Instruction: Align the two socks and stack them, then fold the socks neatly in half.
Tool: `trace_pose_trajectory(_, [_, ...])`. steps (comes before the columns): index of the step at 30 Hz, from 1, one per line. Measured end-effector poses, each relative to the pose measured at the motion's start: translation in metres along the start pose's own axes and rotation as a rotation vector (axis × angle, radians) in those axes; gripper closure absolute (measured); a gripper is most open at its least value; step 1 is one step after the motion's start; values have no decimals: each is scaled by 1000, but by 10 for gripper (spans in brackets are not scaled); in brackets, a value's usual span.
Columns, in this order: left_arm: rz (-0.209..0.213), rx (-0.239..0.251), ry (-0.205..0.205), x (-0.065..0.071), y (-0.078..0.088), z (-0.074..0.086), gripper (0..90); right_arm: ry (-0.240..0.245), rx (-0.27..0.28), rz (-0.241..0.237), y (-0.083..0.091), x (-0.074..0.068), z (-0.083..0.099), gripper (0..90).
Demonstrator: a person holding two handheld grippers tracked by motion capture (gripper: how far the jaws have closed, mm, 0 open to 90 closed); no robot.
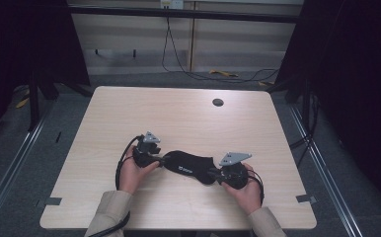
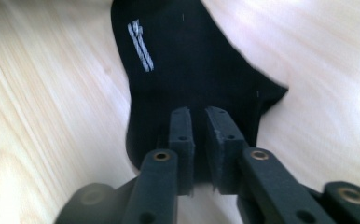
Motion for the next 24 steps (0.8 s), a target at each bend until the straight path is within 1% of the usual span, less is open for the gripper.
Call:
trace_pose_trajectory(1, [12,8,19,1,2,0,368,2,32,15,0,1,-8,733])
trace_pose_trajectory(2, [19,9,15,1,4,0,364,7,35,21,-1,0,-10,724])
trace_pose_trajectory(4, [29,10,24,2,7,-1,344,14,45,30,-2,0,-13,720])
trace_pose_trajectory(7, [28,16,38,2,11,-1,323,27,57,35,-5,-3,-14,702])
trace_pose_trajectory(8, [26,18,37,1,12,-1,322,30,60,29,-6,-4,-14,702])
trace_pose_trajectory(9, [26,24,48,1,13,-1,320,33,60,35,-6,-3,-14,703])
trace_pose_trajectory(10, [26,24,48,1,13,-1,316,37,67,47,-5,-3,-15,706])
trace_pose_trajectory(11, [29,21,48,1,14,1,315,32,78,39,-5,-3,-16,707])
trace_pose_trajectory(14, [29,18,47,1,16,2,315,32,83,43,-4,-3,-16,716])
trace_pose_trajectory(15, [25,30,54,1,17,3,315,25,83,22,-4,-6,-14,771])
trace_pose_trajectory(16, [32,38,67,2,17,2,315,20,79,22,-5,-7,-13,791])
trace_pose_trajectory(18, [28,39,66,1,18,2,318,27,64,42,-7,-8,-10,861])
trace_pose_trajectory(19, [23,45,68,0,17,1,325,22,60,27,-7,-10,-9,880])
trace_pose_trajectory(20, [23,45,68,0,17,1,330,24,58,32,-8,-11,-10,895])
trace_pose_trajectory(22, [8,43,75,-2,16,1,349,32,42,38,-8,-12,-9,900])
trace_pose_trajectory(24, [1,46,66,-2,13,-1,361,31,35,47,-9,-11,-7,900])
Point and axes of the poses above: each handheld gripper's, and its own axes: y roughly backward along the jaws, z roughly out of its underside, x roughly to its right, the point moved 10 cm from there along -y, roughly forward along the jaws, and after that the axes turned 14 degrees about y, right-handed, at the moved point
